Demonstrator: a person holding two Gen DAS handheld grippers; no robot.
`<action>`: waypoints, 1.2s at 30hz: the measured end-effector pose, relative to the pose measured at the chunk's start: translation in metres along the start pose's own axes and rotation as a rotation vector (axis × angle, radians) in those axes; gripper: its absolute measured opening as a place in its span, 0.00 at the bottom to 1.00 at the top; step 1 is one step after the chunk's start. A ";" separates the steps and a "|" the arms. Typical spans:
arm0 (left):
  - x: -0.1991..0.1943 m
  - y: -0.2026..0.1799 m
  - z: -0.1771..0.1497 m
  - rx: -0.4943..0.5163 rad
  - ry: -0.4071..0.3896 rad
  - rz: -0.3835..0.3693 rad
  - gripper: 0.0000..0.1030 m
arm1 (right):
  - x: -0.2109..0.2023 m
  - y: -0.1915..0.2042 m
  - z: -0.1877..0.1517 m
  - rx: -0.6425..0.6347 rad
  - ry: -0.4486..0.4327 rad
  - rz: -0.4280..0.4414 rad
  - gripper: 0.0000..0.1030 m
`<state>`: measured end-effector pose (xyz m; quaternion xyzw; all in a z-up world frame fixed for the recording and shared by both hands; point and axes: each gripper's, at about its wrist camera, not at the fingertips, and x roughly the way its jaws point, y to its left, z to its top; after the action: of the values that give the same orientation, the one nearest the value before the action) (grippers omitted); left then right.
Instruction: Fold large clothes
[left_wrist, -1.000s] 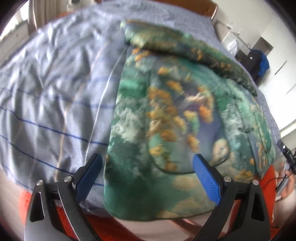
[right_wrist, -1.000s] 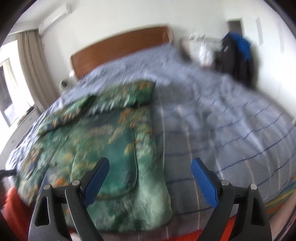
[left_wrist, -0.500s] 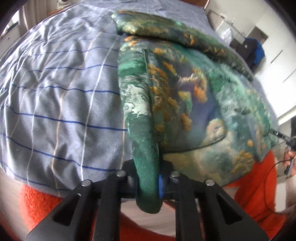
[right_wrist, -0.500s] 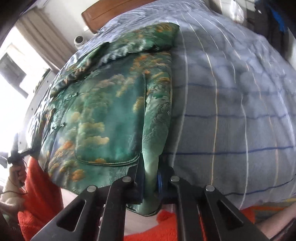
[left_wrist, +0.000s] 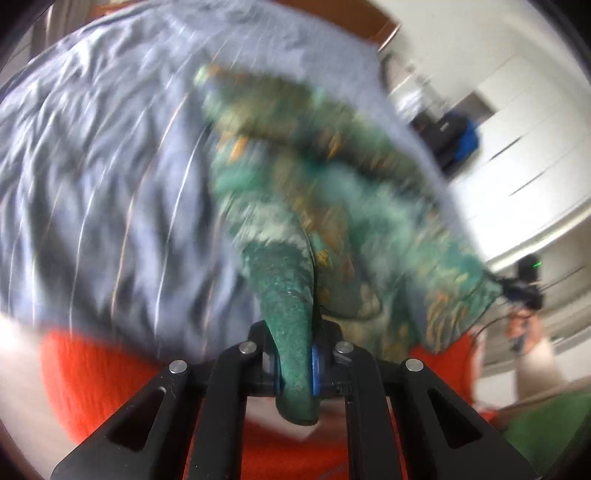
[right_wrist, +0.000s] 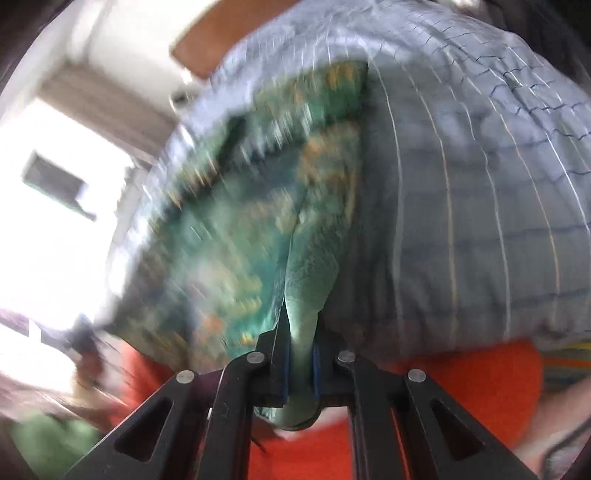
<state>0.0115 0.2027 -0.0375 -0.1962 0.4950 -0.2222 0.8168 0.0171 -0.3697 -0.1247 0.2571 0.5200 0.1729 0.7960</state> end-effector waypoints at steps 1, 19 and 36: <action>-0.003 -0.004 0.019 0.010 -0.026 -0.015 0.09 | -0.006 0.002 0.018 0.019 -0.037 0.038 0.08; 0.071 0.061 0.246 -0.131 -0.257 0.176 0.95 | 0.090 -0.021 0.274 0.235 -0.477 0.032 0.96; 0.097 -0.005 0.244 0.022 -0.270 0.293 0.08 | 0.113 0.099 0.239 -0.341 -0.327 -0.476 0.11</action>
<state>0.2688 0.1695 0.0006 -0.1411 0.4015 -0.0782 0.9015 0.2807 -0.2831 -0.0718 0.0160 0.3946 0.0229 0.9184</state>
